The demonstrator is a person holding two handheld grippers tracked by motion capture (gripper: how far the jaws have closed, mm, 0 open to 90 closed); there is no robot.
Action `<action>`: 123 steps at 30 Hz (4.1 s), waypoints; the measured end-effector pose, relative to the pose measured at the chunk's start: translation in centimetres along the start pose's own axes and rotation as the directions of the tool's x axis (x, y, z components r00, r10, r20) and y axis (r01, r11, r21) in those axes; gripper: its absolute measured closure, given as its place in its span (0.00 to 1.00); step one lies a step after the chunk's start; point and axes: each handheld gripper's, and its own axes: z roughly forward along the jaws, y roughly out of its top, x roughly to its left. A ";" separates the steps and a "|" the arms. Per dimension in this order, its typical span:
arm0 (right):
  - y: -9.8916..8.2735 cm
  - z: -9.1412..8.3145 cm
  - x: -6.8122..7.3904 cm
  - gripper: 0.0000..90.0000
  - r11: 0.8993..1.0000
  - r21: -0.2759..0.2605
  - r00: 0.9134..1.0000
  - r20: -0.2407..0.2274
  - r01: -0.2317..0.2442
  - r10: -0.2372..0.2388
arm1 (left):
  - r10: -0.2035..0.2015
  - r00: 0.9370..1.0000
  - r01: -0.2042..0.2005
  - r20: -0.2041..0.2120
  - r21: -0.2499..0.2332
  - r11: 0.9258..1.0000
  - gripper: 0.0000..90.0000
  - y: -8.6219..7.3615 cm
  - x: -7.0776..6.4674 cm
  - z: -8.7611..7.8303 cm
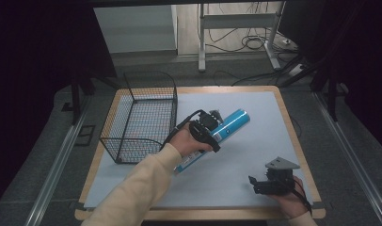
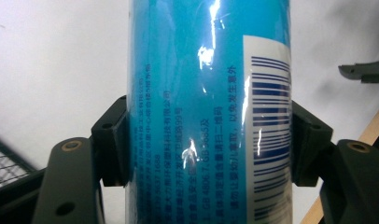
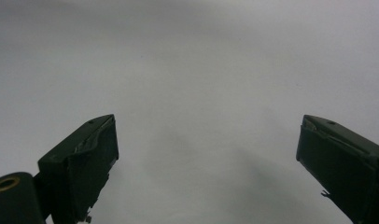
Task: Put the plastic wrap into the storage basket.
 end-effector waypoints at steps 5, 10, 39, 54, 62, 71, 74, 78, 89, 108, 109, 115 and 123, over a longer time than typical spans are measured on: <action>0.0 0.0 -0.1 0.06 1.000 -0.002 1.000 0.001 -0.002 0.002 | 0.004 1.000 -0.004 -0.003 -0.012 1.000 0.35 0.2 0.4 -1.0; 0.0 0.0 0.0 0.06 1.000 0.002 1.000 0.001 0.002 -0.002 | 0.012 1.000 -0.012 -0.028 -0.012 1.000 0.35 0.6 0.8 -1.9; 0.2 0.1 0.2 0.07 1.000 -0.007 1.000 -0.006 0.013 -0.013 | -0.050 0.998 0.046 -0.044 -0.086 0.995 0.35 0.8 3.8 -5.3; 0.1 0.1 0.2 0.07 1.000 -0.004 1.000 -0.011 0.015 -0.015 | -0.093 0.992 0.083 -0.082 -0.115 0.990 0.35 1.4 5.5 -6.5; 0.1 0.1 0.0 0.07 1.000 -0.003 1.000 -0.012 0.013 -0.013 | -0.082 0.990 0.070 -0.111 -0.104 0.992 0.35 2.0 6.9 -7.3; 0.1 0.1 0.0 0.07 1.000 -0.010 1.000 -0.005 0.003 -0.003 | -0.114 0.985 0.097 -0.132 -0.127 0.987 0.35 2.0 8.7 -7.8; 0.1 0.1 -0.1 0.07 1.000 -0.005 1.000 -0.006 0.003 -0.003 | -0.126 0.982 0.110 -0.138 -0.114 0.987 0.35 2.1 9.3 -7.9; 0.1 0.1 -0.1 0.07 1.000 -0.005 1.000 -0.008 0.006 -0.006 | -0.147 0.977 0.133 -0.154 -0.102 0.986 0.35 2.0 10.6 -7.7; 0.0 0.2 -0.2 0.07 1.000 -0.001 1.000 -0.010 -0.005 0.005 | -0.190 0.964 0.178 -0.186 -0.077 0.981 0.35 0.9 13.5 -7.3; 0.0 0.3 -0.3 0.08 1.000 -0.001 1.000 0.001 -0.007 0.007 | -0.248 0.942 0.236 -0.225 -0.082 0.968 0.35 -1.8 17.3 -6.0; 0.0 0.3 -0.3 0.08 1.000 -0.001 1.000 0.001 -0.006 0.006 | -0.258 0.939 0.246 -0.229 -0.080 0.966 0.35 -2.1 17.8 -5.7; 0.0 0.4 -0.3 0.08 1.000 0.002 1.000 -0.001 -0.003 0.003 | -0.267 0.935 0.257 -0.235 -0.071 0.964 0.35 -2.7 18.9 -4.7; -0.1 0.3 -0.4 0.08 1.000 0.004 1.000 0.001 -0.009 0.009 | -0.274 0.928 0.269 -0.253 -0.054 0.962 0.35 -3.1 19.9 -3.4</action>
